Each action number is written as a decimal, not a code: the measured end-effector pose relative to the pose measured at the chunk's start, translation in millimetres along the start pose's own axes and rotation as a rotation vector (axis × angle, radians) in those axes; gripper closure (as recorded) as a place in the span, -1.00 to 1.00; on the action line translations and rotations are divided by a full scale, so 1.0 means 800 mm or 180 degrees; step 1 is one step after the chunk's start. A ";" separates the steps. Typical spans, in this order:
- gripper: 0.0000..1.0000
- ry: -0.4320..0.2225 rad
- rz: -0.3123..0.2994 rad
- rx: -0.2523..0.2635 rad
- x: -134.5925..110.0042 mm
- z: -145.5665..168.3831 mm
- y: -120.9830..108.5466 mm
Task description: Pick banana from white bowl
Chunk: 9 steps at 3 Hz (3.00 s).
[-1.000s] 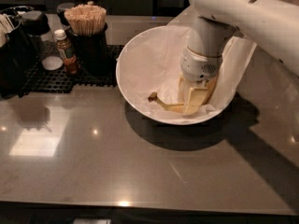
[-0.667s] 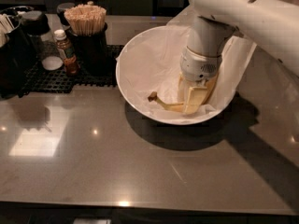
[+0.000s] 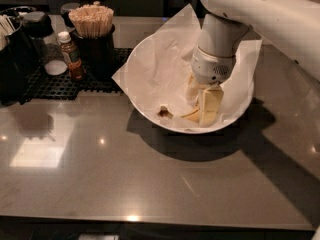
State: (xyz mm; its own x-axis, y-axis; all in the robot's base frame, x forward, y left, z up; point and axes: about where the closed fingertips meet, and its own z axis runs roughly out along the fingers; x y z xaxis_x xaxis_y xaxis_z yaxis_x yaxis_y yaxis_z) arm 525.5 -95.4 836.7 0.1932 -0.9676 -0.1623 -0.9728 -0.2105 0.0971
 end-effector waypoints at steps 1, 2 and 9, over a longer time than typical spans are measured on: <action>-0.20 0.0022 -0.0008 0.0004 -0.001 -0.002 -0.003; 0.16 0.0040 -0.0010 0.0006 -0.002 -0.003 -0.007; 1.00 -0.0130 0.0209 0.0680 0.003 -0.054 0.029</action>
Offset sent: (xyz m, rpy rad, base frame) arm -0.0017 -0.0029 0.0031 -0.0393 0.0376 0.0125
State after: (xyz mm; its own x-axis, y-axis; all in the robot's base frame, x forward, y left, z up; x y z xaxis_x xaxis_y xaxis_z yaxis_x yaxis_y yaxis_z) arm 509.3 -108.8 881.1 0.1274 -0.9709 -0.2025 -0.9890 -0.1088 -0.1007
